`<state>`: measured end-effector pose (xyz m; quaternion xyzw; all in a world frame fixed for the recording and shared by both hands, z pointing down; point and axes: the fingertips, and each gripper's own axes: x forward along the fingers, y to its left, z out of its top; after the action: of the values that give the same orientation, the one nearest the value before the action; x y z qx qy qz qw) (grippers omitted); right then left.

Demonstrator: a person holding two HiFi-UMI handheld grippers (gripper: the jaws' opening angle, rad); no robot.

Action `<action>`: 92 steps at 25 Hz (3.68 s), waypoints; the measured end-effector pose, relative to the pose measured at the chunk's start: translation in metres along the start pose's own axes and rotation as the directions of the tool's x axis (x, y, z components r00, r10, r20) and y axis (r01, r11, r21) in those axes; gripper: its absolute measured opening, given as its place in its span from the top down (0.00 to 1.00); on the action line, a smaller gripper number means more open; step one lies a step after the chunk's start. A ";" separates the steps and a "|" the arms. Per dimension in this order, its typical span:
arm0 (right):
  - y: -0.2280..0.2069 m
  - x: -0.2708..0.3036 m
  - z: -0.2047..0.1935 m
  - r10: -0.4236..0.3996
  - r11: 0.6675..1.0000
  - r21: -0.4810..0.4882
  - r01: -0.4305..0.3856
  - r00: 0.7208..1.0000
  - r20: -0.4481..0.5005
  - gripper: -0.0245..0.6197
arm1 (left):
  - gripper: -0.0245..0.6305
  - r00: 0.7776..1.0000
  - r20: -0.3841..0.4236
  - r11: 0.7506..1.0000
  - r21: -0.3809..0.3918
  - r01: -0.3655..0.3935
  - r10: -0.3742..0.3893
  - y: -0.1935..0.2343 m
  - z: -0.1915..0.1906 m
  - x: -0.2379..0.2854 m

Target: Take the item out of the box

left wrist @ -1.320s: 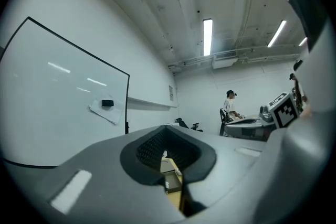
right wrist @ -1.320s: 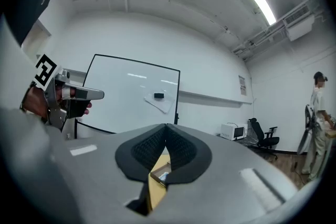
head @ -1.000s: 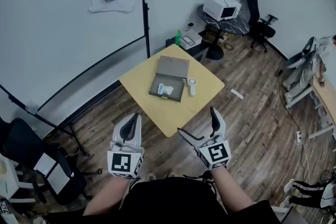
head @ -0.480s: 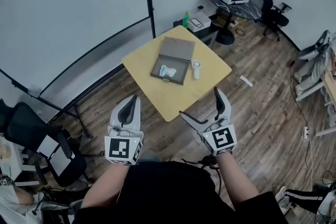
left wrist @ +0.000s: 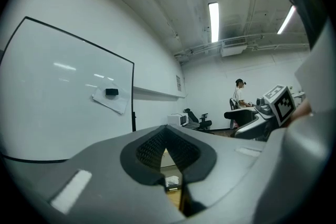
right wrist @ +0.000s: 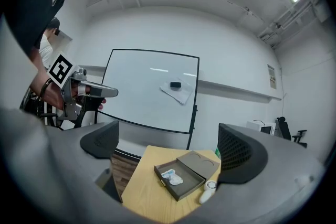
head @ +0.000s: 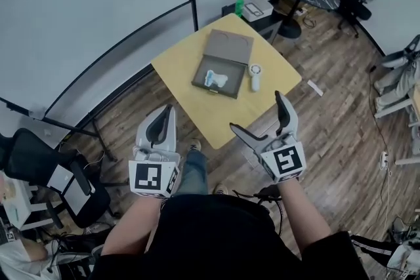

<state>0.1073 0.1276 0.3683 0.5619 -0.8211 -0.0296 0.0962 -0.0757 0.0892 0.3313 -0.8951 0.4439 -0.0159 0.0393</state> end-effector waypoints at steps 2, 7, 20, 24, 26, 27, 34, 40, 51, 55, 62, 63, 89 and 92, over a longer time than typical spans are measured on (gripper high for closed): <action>-0.010 0.024 -0.003 -0.003 1.000 -0.003 0.003 1.000 -0.019 0.04 | 0.96 1.000 -0.006 1.000 -0.019 0.007 -0.007 0.017 -0.008 0.025; -0.038 0.095 -0.010 -0.007 1.000 0.002 0.007 0.997 -0.071 0.04 | 0.96 0.999 -0.013 0.998 -0.052 0.039 -0.040 0.058 -0.024 0.097; -0.095 0.237 -0.005 -0.028 0.999 -0.025 0.023 0.979 -0.204 0.04 | 0.96 0.994 0.009 0.987 -0.114 0.111 -0.110 0.152 -0.028 0.238; -0.106 0.265 -0.012 -0.019 0.999 -0.030 0.012 0.968 -0.250 0.04 | 0.96 0.989 0.012 0.981 -0.124 0.150 -0.149 0.162 -0.033 0.269; -0.111 0.278 -0.019 -0.005 1.000 -0.031 -0.004 0.960 -0.282 0.04 | 0.96 0.987 0.017 0.978 -0.128 0.163 -0.162 0.164 -0.034 0.285; -0.111 0.283 -0.023 0.008 0.999 -0.030 -0.018 0.954 -0.301 0.04 | 0.96 0.986 0.019 0.978 -0.130 0.166 -0.165 0.165 -0.035 0.290; -0.114 0.305 -0.049 0.131 0.985 -0.053 -0.163 0.916 -0.378 0.04 | 0.96 0.992 0.020 0.984 -0.127 0.128 -0.127 0.165 -0.037 0.306; -0.109 0.326 -0.085 0.263 0.941 -0.045 -0.336 0.807 -0.528 0.05 | 0.96 0.998 -0.004 0.989 -0.135 0.065 -0.066 0.171 -0.041 0.312; -0.078 0.337 -0.169 0.407 0.815 0.056 -0.577 0.500 -0.764 0.20 | 0.96 0.999 -0.043 0.988 -0.152 -0.007 0.001 0.177 -0.067 0.312; -0.072 0.336 -0.202 0.420 0.785 0.112 -0.609 0.392 -0.818 0.21 | 0.96 0.999 -0.053 0.988 -0.153 -0.020 0.012 0.177 -0.072 0.313; -0.067 0.330 -0.258 0.365 0.743 0.143 -0.654 0.216 -0.906 0.25 | 0.96 0.995 -0.100 0.985 -0.165 -0.045 0.029 0.180 -0.090 0.306; -0.065 0.329 -0.265 0.364 0.738 0.156 -0.656 0.193 -0.911 0.26 | 0.96 0.992 -0.122 0.984 -0.170 -0.049 0.028 0.180 -0.094 0.305; -0.026 0.323 -0.377 0.338 0.727 0.326 -0.604 -0.098 -0.936 0.63 | 0.96 0.972 -0.231 0.971 -0.223 -0.090 0.037 0.182 -0.150 0.276; -0.031 0.329 -0.379 0.315 0.734 0.288 -0.615 -0.066 -0.947 0.69 | 0.96 0.973 -0.229 0.970 -0.227 -0.087 0.034 0.182 -0.150 0.276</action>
<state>0.0925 -0.1670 0.7757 0.1026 -0.6816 0.2792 0.6685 -0.0620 -0.2485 0.4635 -0.8719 0.4716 -0.0623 -0.1166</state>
